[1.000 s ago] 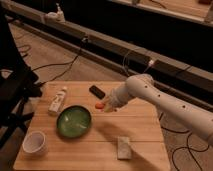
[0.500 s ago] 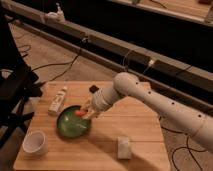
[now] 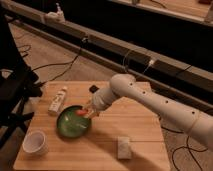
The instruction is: Place the pepper in the ceramic bowl
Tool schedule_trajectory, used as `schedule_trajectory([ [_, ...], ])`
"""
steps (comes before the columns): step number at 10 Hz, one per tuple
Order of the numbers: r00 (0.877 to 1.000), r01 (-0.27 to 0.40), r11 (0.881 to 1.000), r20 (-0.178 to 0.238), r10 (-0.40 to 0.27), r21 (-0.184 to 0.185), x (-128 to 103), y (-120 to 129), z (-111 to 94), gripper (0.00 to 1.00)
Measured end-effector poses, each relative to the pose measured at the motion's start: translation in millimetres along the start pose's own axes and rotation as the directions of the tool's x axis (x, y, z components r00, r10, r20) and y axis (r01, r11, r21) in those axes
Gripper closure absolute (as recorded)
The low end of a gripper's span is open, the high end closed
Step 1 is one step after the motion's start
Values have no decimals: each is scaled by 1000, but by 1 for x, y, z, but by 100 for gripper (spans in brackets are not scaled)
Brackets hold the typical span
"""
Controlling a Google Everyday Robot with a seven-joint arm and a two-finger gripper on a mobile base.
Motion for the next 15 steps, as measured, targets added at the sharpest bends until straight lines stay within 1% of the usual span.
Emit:
schedule_trajectory([
  [1, 1000, 15, 1000, -21, -14, 19, -2, -7, 9, 97],
  [2, 999, 23, 999, -30, -22, 34, -6, -11, 18, 97],
  [3, 999, 31, 999, -34, -29, 42, -12, -15, 28, 93],
  [5, 999, 34, 998, -36, -33, 43, -17, -15, 48, 74],
  [7, 999, 31, 999, -22, -30, 34, -18, -15, 68, 54],
  [8, 999, 32, 999, -11, -32, 25, -21, -13, 79, 44],
  [9, 999, 43, 999, -4, -43, 7, -26, -11, 92, 32],
  [10, 999, 51, 999, 0, -51, -3, -31, -10, 100, 25],
  [11, 998, 58, 998, 3, -58, -11, -32, -9, 106, 20],
  [12, 998, 65, 998, 9, -65, -16, -34, -9, 108, 20],
  [15, 998, 66, 998, 8, -66, -15, -34, -9, 107, 20],
])
